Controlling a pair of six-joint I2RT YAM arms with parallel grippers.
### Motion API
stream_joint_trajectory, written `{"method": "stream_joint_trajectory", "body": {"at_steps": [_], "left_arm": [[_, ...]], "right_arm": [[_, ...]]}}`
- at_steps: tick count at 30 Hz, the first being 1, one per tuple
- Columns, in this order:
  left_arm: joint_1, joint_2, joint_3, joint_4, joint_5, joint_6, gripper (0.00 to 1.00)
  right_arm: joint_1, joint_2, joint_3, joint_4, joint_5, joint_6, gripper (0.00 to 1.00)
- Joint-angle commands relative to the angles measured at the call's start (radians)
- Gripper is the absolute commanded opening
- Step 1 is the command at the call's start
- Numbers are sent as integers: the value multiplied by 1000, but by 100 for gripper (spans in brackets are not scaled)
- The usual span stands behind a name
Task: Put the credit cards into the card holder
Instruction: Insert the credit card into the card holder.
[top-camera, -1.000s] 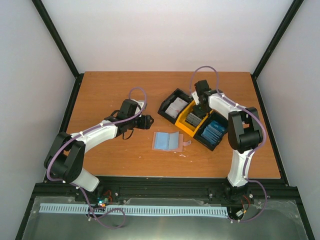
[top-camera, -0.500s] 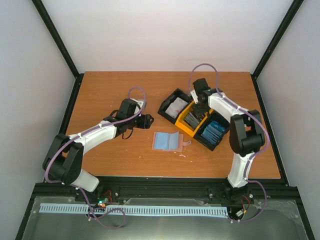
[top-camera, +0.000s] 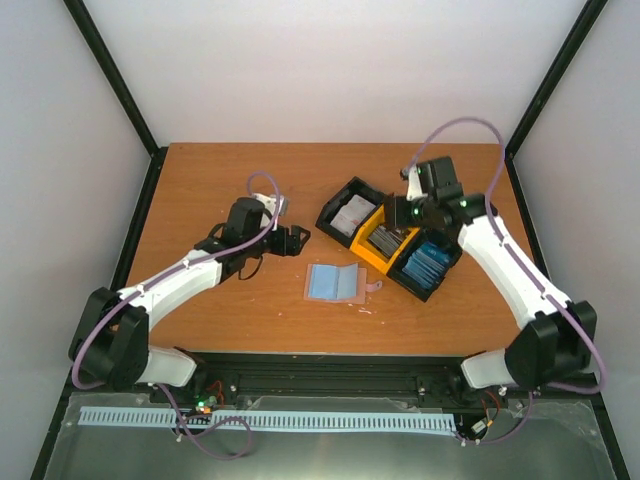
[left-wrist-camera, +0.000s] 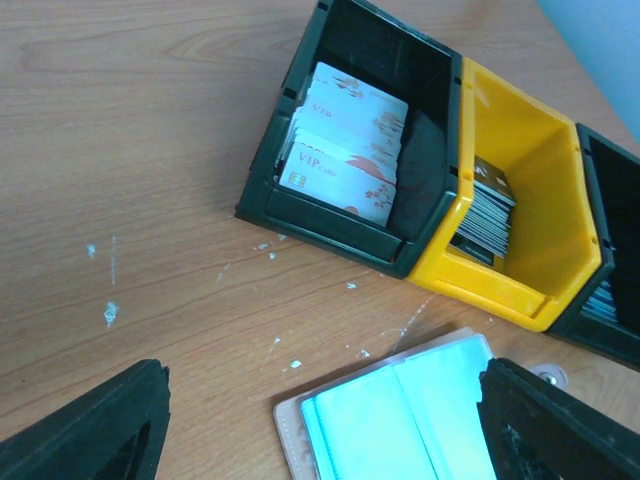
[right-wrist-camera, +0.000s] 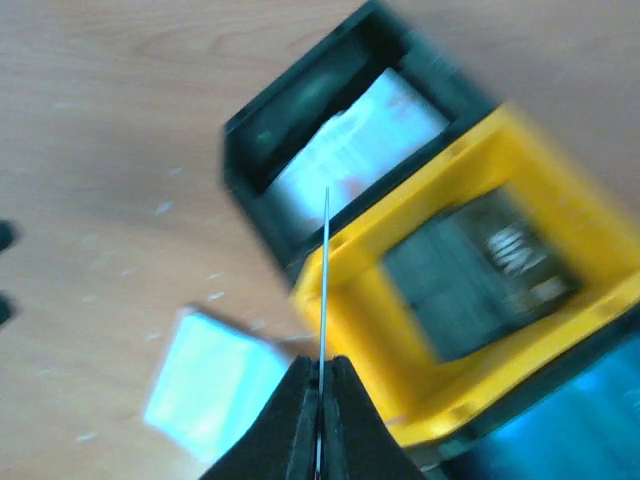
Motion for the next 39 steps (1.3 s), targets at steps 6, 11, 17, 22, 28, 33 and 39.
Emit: {"method": "stream_joint_trajectory", "body": {"at_steps": [6,11,17,22,28,33,39], "left_arm": [[-6,7,-44,23,125,-71,91],[-9,68,-54,-27,167,-134,86],[-9,155,-58,-44,228,-163,74],[-9,198,-69,-41,230,-188,61],[-9,236,-57,-52,232,-186,51],[-9,267,-49,-54,219,-192,44],[-9,300,-29,-102,208,-196,39]], "right_arm": [[139,-99,-441,470,-386,564,3],[245,-8,-535,653,-325,682,3],[301,86,-577,718,-240,712,3],[301,89,-608,714,-164,701,3],[300,112,-638,721,-153,691,3],[300,113,-659,727,-157,679,3],[300,145,-690,818,-215,709,3]]}}
